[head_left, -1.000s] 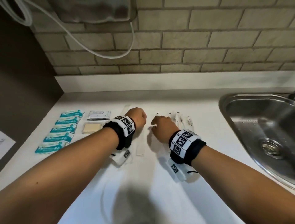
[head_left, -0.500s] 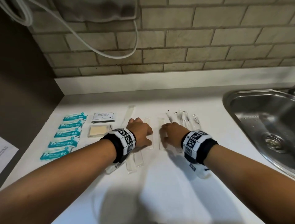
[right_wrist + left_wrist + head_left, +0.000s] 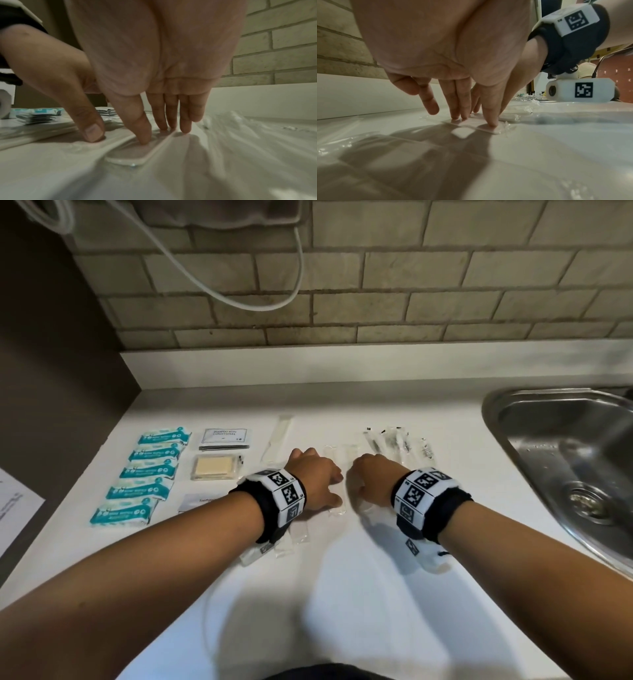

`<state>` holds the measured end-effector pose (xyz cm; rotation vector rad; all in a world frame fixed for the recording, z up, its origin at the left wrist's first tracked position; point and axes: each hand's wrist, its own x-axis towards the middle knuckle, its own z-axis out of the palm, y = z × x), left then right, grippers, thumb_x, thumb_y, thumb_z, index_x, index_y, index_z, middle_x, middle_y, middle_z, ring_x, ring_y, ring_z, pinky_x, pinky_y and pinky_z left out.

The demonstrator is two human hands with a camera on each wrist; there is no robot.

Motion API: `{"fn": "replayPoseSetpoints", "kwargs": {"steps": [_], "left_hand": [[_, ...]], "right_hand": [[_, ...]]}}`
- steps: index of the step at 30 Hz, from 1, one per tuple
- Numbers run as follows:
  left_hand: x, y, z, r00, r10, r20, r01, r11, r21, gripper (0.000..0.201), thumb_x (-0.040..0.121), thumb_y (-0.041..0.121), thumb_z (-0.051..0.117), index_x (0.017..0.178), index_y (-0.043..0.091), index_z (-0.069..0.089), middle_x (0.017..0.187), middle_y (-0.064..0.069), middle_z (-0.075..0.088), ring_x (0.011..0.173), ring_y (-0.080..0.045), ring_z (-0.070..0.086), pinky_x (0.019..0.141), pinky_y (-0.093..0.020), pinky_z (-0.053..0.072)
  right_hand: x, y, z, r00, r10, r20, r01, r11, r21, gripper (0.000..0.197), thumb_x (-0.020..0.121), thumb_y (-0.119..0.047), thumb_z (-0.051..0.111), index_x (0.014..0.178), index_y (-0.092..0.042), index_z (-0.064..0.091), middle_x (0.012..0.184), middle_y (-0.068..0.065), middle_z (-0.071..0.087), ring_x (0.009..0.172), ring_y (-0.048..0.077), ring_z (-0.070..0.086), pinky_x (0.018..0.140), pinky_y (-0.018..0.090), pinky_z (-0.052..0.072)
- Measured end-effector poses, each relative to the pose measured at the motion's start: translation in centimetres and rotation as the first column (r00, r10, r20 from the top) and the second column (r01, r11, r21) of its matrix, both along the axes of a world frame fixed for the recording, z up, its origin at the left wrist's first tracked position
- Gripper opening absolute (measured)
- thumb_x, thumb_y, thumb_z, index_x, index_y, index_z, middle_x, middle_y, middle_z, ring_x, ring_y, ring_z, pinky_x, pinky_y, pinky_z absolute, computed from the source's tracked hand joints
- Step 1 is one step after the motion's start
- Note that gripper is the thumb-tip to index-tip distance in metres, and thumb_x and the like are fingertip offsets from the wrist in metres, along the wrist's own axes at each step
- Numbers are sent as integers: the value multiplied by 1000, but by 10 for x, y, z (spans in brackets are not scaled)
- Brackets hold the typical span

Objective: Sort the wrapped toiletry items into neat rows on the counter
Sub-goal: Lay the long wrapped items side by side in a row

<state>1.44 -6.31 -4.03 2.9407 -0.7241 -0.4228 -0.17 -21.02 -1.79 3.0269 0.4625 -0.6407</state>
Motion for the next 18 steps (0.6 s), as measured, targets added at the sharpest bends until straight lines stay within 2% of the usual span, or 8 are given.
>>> {"fn": "replayPoseSetpoints", "kwargs": {"steps": [4,7,9,11,12,14,16,18], "left_hand": [[-5,-2,4,1000,4,-10,-4,1000,-12,52,84,52,63,130,30,59,131,14,60,124,-20,40,100,-39,27],[-6,9,20,997,80,0,-79,989,-126,37,91,44,58,125,32,62,123,16,60,122,-18,42,101,-37,29],[-4,25,35,987,159,-25,-161,959,-234,27,93,37,58,119,32,65,118,13,63,115,-15,54,96,-31,38],[-4,43,46,980,197,-33,-198,941,-275,22,93,29,59,113,26,69,115,9,68,98,-12,61,86,-25,44],[-6,51,50,978,207,-25,-207,942,-265,21,93,26,60,111,25,70,113,8,69,92,-11,60,82,-23,43],[-14,64,52,972,230,-37,-233,951,-204,18,90,29,63,106,24,71,107,8,69,90,-11,60,80,-23,44],[-25,71,47,961,270,-66,-276,955,-109,17,86,36,67,96,23,72,97,6,69,87,-14,63,79,-26,50],[-35,74,37,951,304,-59,-305,952,-3,28,82,45,66,81,17,70,83,0,69,77,-19,65,71,-30,54]], "right_hand": [[1,-1,3,999,45,-5,-45,998,-47,31,87,-23,58,113,-12,69,119,10,58,116,22,53,99,36,49],[3,-4,-3,1000,17,6,-17,1000,-2,30,86,-21,60,113,-16,69,123,5,53,124,20,43,104,38,45],[4,-1,-5,998,-49,44,45,995,84,32,85,-15,59,116,-16,65,127,3,49,120,20,49,101,37,46],[3,8,-3,995,-70,75,57,985,165,34,88,-13,54,122,-13,58,125,6,50,111,24,57,93,34,50],[2,16,-2,995,-55,88,37,980,195,33,90,-15,53,122,-12,57,121,6,52,106,24,60,86,32,51],[-5,35,0,996,-2,93,-23,965,263,29,92,-20,51,119,-15,59,114,5,58,96,22,62,76,29,52],[-10,53,-2,997,57,56,-71,952,298,27,91,-26,52,115,-19,62,109,3,63,96,22,63,80,31,53],[-14,68,-6,998,61,19,-64,964,256,23,89,-30,54,104,-16,65,99,4,65,90,24,63,76,31,51]]}}
